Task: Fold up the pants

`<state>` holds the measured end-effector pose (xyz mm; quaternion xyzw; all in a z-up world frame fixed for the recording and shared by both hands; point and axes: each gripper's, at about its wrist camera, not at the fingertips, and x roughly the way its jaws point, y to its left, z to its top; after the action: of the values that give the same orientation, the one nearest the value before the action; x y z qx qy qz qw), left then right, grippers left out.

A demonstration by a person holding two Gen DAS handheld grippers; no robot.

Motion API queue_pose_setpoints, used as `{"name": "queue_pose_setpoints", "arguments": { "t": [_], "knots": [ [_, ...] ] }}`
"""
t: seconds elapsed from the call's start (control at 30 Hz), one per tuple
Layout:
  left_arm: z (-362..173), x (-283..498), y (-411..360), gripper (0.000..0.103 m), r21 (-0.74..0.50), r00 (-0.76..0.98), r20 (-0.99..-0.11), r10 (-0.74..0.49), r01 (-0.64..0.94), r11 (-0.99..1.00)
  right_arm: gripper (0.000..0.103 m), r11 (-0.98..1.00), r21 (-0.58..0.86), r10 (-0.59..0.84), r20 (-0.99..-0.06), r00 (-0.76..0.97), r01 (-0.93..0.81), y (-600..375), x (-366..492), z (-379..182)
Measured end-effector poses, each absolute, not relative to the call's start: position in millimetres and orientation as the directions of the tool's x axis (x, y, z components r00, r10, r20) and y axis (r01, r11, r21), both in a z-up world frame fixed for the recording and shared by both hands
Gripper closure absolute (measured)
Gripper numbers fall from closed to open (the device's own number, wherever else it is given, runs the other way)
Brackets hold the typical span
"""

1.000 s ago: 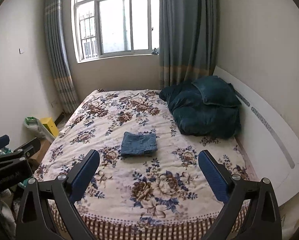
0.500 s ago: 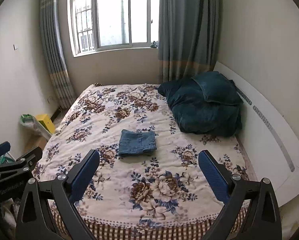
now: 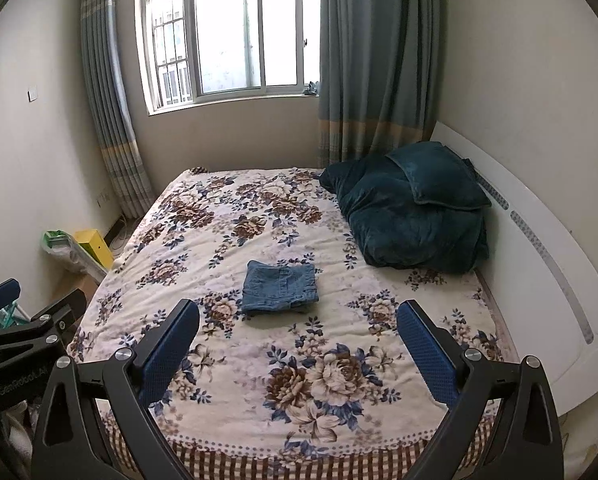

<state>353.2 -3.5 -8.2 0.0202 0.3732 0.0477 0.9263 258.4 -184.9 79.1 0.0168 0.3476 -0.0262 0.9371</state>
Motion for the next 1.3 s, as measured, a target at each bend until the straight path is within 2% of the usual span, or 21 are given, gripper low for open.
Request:
{"name": "queue_pose_setpoints", "arguments": {
  "t": [1.3],
  "knots": [
    [-5.0,340.5,-2.7,0.0,0.108,0.736,-0.663,0.137,-0.086,0.99,0.002,0.995,0.044,-0.04,-0.663,0.748,0.093,-182.2,244.5,64.2]
  ]
}}
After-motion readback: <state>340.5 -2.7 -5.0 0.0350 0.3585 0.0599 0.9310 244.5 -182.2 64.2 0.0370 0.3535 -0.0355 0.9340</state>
